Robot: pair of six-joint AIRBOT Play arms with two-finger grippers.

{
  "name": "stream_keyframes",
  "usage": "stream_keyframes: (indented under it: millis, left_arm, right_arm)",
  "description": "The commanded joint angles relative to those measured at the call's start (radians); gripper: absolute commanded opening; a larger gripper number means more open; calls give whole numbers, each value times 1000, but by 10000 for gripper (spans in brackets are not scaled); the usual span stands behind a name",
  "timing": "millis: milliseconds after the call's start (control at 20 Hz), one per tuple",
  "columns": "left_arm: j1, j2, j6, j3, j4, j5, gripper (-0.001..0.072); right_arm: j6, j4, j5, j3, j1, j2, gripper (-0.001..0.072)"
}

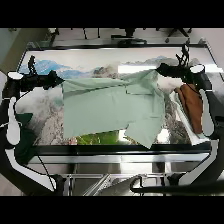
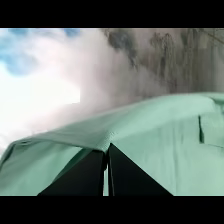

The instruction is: Fold the shirts.

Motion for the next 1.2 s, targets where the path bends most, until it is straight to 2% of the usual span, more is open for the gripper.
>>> stream_keyframes:
  millis: [0,200,300,650,850,1100,1150]
  left_arm:
    - [35,-160,-7,186,7,-32,10]
    - [21,-241,-15,331,7,-35,10]
    - [11,-245,-13,301,14,4,10]
    - [-21,-245,113,214,24,58,11]
    - [-32,-256,117,217,118,26,13]
    - [-32,-256,117,217,90,-28,20]
    - [-31,-255,117,217,84,-56,206]
  right_arm:
    - [14,-14,-75,-2,-59,-46,14]
    - [3,-31,-65,-2,-93,-47,13]
    - [3,-68,-52,-2,-92,-54,13]
    - [-23,-79,-5,-2,-62,-125,14]
    - [-23,-80,13,-2,-59,-155,14]
    - [-23,-70,57,-2,-59,-155,17]
    - [-23,-68,82,-2,-60,-150,95]
